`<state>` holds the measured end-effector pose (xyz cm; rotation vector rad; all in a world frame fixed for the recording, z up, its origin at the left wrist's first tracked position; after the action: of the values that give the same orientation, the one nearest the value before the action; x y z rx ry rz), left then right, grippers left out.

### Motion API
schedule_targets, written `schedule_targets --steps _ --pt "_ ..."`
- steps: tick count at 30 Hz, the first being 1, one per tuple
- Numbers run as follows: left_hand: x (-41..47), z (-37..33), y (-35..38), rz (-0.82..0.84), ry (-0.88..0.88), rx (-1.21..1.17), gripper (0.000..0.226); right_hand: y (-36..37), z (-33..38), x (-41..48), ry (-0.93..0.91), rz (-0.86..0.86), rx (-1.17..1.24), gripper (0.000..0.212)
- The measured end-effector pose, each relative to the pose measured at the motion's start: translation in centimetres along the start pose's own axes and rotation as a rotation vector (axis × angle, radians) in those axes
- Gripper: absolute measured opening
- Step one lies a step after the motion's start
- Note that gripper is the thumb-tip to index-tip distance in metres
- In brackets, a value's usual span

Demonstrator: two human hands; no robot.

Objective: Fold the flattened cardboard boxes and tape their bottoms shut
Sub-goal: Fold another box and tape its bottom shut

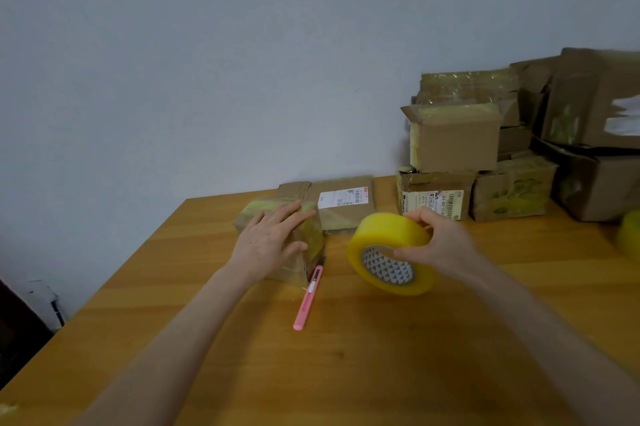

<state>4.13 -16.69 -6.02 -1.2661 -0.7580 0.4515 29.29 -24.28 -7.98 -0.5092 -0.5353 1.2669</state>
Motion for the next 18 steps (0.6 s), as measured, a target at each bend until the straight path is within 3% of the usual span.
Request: schedule_targets --steps 2,7,9,12,14,16,18 --pt "0.1 0.0 0.0 -0.012 -0.006 -0.008 0.059 -0.4 0.7 -0.4 -0.053 -0.074 -0.131 0.051" --pt "-0.6 -0.5 -0.7 -0.098 -0.006 0.007 0.06 -0.4 0.9 -0.5 -0.055 -0.116 -0.149 0.052" --pt "-1.6 -1.4 -1.5 -0.247 0.039 0.041 0.051 -0.4 0.9 -0.4 -0.057 -0.119 -0.147 0.056" --pt "-4.3 -3.2 -1.7 -0.515 0.108 0.029 0.017 -0.4 0.9 -0.3 -0.065 -0.142 -0.133 0.061" --pt "-5.5 -4.2 0.1 -0.406 0.01 -0.011 0.016 -0.4 0.8 -0.1 -0.067 -0.147 -0.124 0.063" --pt "-5.7 -4.6 3.4 -0.098 -0.18 -0.003 0.031 -0.3 0.8 0.0 -0.068 -0.139 -0.124 0.064" --pt "-5.7 -4.7 5.5 0.075 -0.319 0.01 0.045 -0.3 0.9 0.0 -0.073 -0.138 -0.148 0.065"
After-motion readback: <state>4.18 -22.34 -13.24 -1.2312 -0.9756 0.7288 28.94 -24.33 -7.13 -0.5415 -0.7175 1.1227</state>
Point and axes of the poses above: each hand's wrist, its own x-axis towards the middle knuckle, its own y-axis out of the palm, z = x × y, the point moved 6 cm from there along x, towards the middle knuckle, and after that the axes turned 8 degrees about y, right-handed, at the moved point
